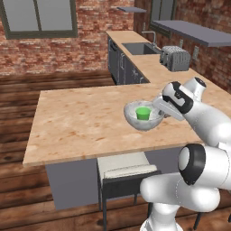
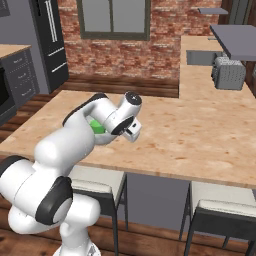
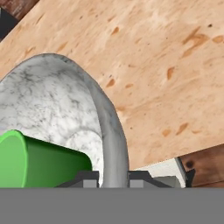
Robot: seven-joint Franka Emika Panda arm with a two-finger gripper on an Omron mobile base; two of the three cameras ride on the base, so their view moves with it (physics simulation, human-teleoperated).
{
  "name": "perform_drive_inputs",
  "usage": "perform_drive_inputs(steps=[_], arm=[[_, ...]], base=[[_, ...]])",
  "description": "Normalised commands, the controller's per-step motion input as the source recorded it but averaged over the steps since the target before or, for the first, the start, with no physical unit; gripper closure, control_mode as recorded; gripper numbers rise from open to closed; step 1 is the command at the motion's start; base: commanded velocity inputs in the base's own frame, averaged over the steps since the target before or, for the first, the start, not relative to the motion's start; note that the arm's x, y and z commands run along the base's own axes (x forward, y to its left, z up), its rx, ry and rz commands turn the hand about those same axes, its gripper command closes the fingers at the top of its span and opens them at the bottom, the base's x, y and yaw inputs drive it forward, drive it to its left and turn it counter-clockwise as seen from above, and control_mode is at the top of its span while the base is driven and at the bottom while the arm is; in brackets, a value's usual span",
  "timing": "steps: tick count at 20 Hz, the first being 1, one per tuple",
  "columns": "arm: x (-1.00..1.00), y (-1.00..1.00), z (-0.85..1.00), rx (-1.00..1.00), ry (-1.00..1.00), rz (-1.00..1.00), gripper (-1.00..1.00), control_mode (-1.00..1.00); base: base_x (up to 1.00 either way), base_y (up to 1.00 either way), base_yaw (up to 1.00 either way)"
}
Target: Place the cup inside the bowl on the dining table and move the bowl to any counter.
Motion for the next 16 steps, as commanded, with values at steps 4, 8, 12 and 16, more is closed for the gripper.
perform_drive_inputs(steps=[4,8,12,16], arm=[[0.0,0.0,0.0,0.0,0.0,0.0,1.0,-1.0],[0.0,0.0,0.0,0.0,0.0,0.0,1.0,1.0],[0.0,0.0,0.0,0.0,0.0,0.0,1.0,1.0],[0.0,0.0,0.0,0.0,0.0,0.0,1.0,1.0]], base=[[0.0,0.0,0.0],[0.0,0.0,0.0],[-0.04,0.03,0.0],[-0.76,0.35,0.05]])
